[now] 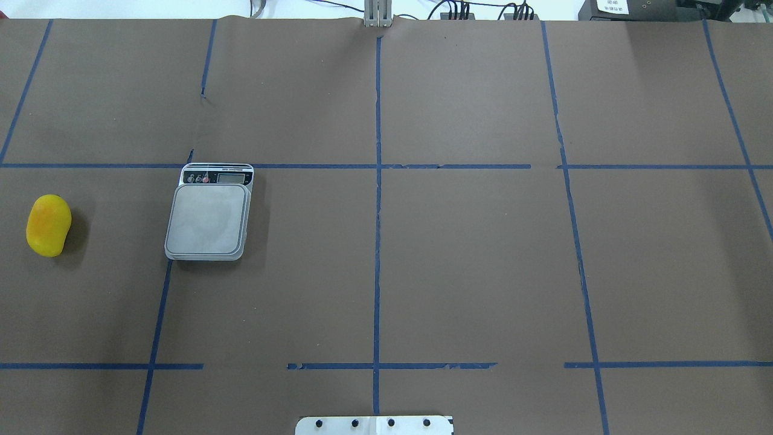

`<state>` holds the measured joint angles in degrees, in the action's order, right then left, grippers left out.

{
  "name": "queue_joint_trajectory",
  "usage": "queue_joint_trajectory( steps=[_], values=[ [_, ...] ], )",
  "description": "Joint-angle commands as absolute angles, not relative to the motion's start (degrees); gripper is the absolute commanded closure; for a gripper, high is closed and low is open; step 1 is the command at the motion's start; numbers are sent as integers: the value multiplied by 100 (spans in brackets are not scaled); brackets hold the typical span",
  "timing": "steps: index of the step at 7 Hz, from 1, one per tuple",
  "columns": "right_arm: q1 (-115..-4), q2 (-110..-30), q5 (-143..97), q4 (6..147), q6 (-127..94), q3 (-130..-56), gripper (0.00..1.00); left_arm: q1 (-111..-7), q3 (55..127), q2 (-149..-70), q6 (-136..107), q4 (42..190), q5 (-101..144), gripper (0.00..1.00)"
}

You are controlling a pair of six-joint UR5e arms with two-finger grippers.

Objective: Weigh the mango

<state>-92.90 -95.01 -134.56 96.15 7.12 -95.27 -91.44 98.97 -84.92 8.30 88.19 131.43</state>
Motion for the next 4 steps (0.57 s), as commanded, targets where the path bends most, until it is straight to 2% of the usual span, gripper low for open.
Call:
queue_joint_trajectory(
  steps=[1, 4],
  values=[
    [-9290, -9501, -13456, 9615, 712, -9527, 0, -9123, 9993, -8587, 940, 8684, 13087, 0],
    [-9290, -9501, -13456, 9615, 712, -9527, 0, -9141, 10089, -8525, 993, 8692, 13096, 0]
  ],
)
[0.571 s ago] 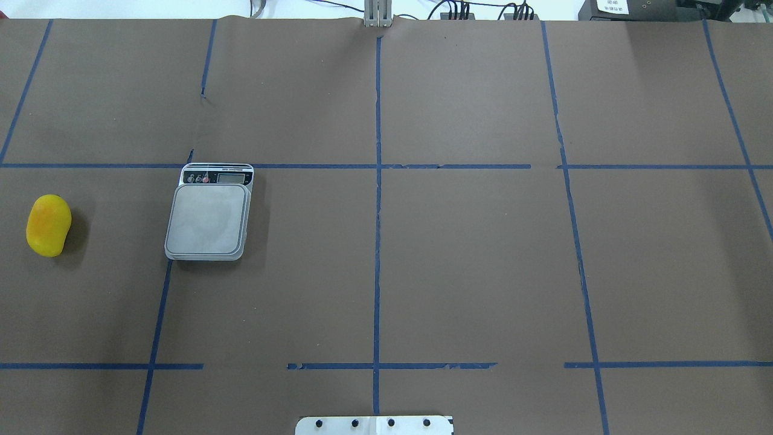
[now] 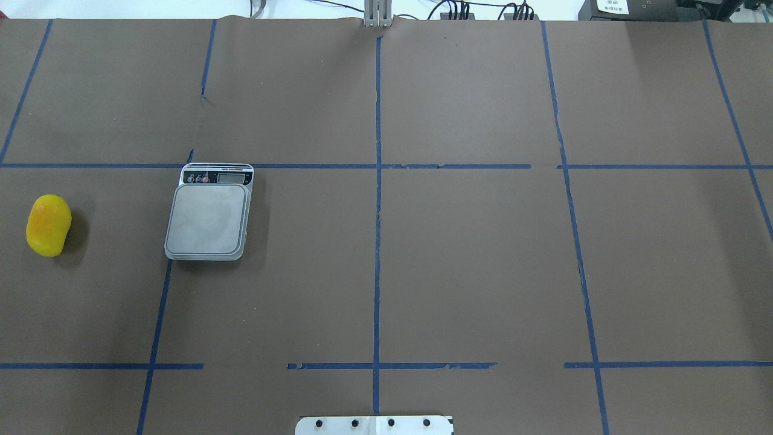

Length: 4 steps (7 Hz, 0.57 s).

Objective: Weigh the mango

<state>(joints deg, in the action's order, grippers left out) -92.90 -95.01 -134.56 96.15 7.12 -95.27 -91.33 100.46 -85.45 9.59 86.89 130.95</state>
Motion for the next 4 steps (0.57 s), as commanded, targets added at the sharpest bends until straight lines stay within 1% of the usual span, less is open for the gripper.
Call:
queue_joint_trajectory(
  steps=[1, 2, 3, 4],
  values=[
    [-9290, -9501, -13456, 9615, 712, -9527, 0, -9141, 10107, -8517, 993, 8692, 13131, 0],
    [-9290, -9501, -13456, 9615, 712, -9527, 0, -9149, 10107, -8517, 871, 8692, 13183, 0],
    [-9290, -9501, -13456, 9615, 712, -9527, 0, -9097, 10099, -8586, -26, 8753, 13410, 0],
    [-9290, -9501, -13456, 9615, 712, -9527, 0, -8853, 10099, -8578, -479, 9546, 13438, 0]
  ],
)
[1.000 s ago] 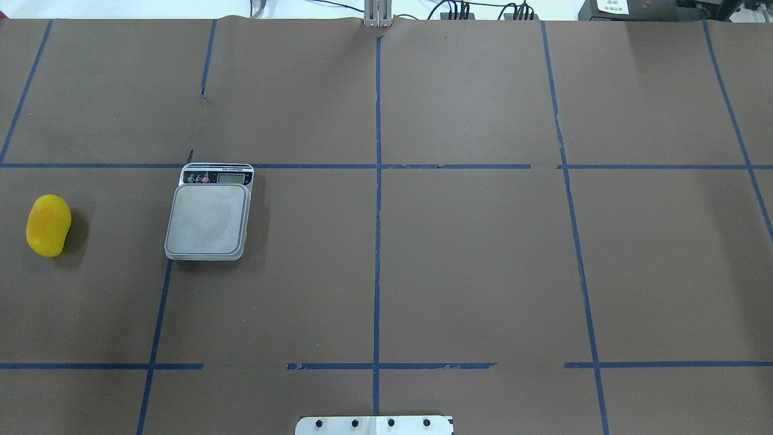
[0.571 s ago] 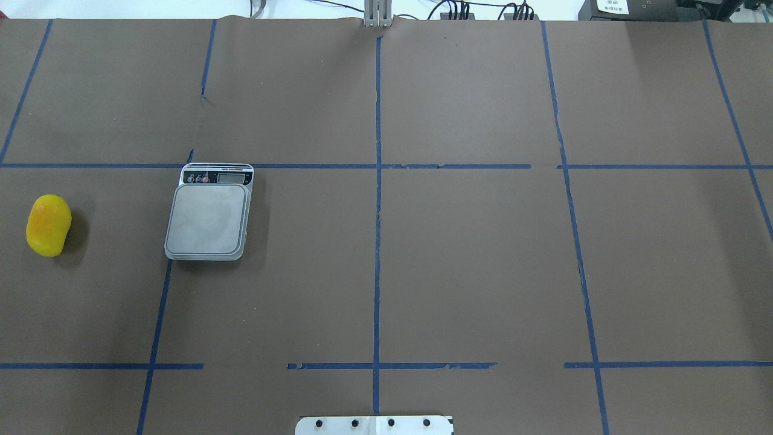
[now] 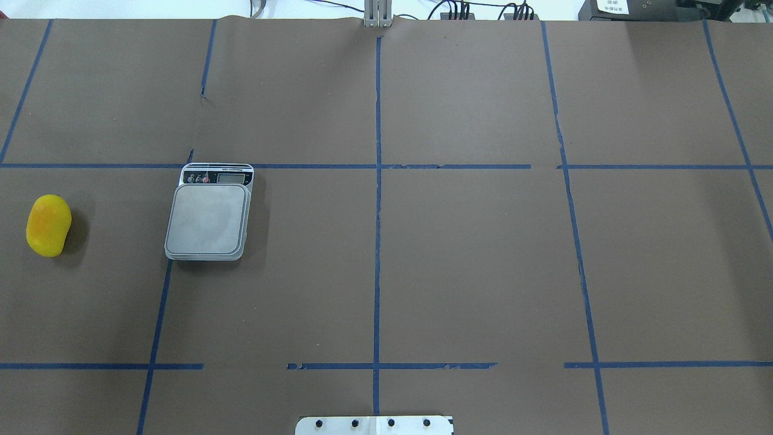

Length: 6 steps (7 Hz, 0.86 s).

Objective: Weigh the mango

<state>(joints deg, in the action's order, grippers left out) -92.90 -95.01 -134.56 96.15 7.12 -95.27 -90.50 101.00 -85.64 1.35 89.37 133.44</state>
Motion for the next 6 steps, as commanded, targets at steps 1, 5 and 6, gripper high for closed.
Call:
queue_joint_trajectory(
  steps=[1, 5, 6],
  values=[
    [-9290, -9501, -13456, 9615, 712, -9527, 0, -8529, 10012, -8535, -753, 10084, 13430, 0],
    [-9290, -9510, -13456, 9615, 712, -9527, 0, -6604, 9451, -8656, -3451, 11968, 13377, 0],
    [-9290, -9510, -13456, 9615, 712, -9527, 0, -6435, 9266, -8857, -3645, 11979, 13377, 0]
  ],
)
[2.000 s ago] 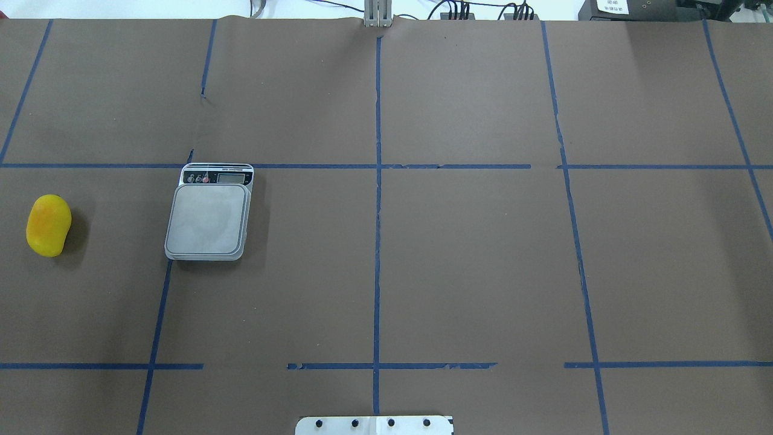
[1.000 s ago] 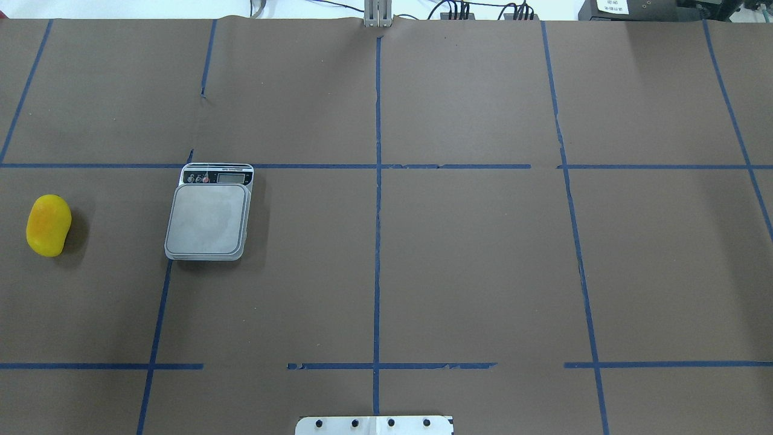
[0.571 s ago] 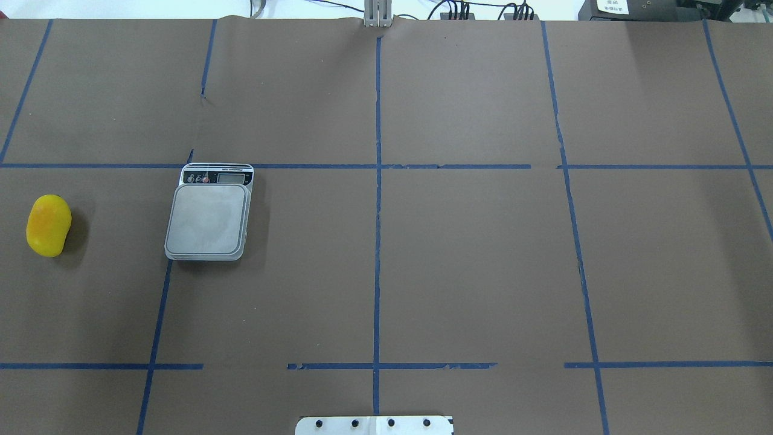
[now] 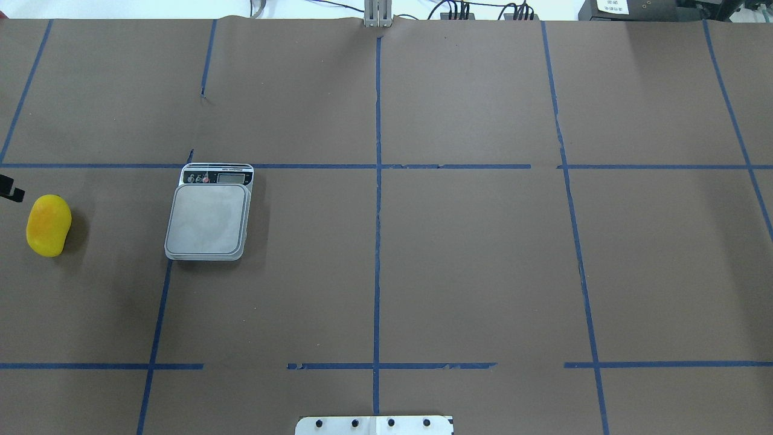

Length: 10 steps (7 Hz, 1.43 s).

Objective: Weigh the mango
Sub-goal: 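Lower the left gripper onto the yellow mango and close on it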

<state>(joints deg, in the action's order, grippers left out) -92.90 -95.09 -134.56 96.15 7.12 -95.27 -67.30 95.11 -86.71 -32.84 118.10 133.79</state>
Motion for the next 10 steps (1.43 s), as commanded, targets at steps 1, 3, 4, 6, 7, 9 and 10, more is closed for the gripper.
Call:
queue_joint_trajectory(
  steps=[1, 3, 4, 6, 7, 9, 10],
  values=[
    [-9290, -9501, -13456, 9615, 712, -9527, 0, -6207, 9133, -8981, -3874, 11979, 13342, 0],
    [-9290, -9510, -13456, 9615, 712, -9527, 0, -5960, 8878, -9017, -3920, 11979, 13192, 0],
    [-9290, -9501, -13456, 9615, 712, -9527, 0, -5950, 8851, -9009, -3920, 11971, 13192, 0],
    [-9290, -9510, -13456, 9615, 712, -9527, 0, -5898, 8737, -9009, -3920, 11988, 13192, 33],
    [-9290, -9510, -13456, 9615, 712, -9527, 0, -5915, 8754, -9009, -3963, 11988, 13201, 71],
    [-9290, -9501, -13456, 9615, 712, -9527, 0, -5915, 9261, -9148, -4209, 11901, 13218, 100],
    [-9290, -9501, -13456, 9615, 712, -9527, 0, -5898, 9533, -9410, -4454, 11874, 13245, 100]
  ],
)
